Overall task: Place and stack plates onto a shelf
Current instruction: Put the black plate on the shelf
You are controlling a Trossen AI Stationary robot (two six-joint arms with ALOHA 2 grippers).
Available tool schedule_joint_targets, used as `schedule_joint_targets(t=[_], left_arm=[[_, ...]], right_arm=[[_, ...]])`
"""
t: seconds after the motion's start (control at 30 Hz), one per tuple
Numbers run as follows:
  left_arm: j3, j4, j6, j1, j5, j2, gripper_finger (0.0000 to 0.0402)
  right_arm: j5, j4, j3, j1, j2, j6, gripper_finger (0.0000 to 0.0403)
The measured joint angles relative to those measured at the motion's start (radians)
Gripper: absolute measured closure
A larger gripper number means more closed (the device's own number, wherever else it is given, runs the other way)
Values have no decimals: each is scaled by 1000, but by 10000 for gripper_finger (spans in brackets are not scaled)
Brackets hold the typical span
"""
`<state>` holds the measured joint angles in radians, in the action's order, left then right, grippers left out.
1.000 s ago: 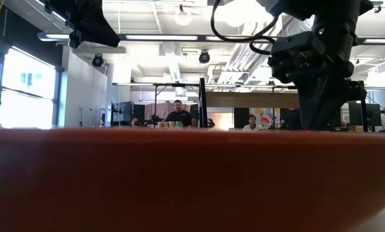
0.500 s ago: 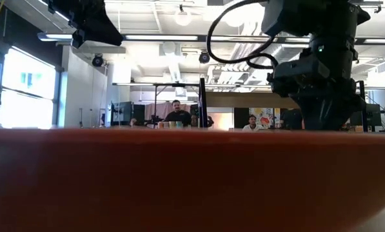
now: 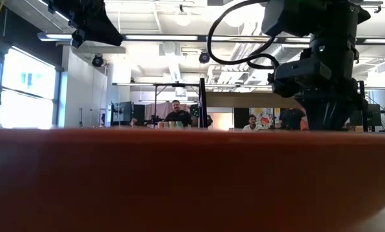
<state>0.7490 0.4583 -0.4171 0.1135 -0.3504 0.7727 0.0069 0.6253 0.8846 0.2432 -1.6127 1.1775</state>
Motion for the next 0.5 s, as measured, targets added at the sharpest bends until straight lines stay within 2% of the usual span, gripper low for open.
schedule_joint_targets(t=[0.17,0.5], left_arm=[[0,0,0,0,-2,0,337],[0,0,3,0,-2,0,337]], right_arm=[[-19,51,23,0,18,8,399],[-20,322,250,0,18,-57,401]])
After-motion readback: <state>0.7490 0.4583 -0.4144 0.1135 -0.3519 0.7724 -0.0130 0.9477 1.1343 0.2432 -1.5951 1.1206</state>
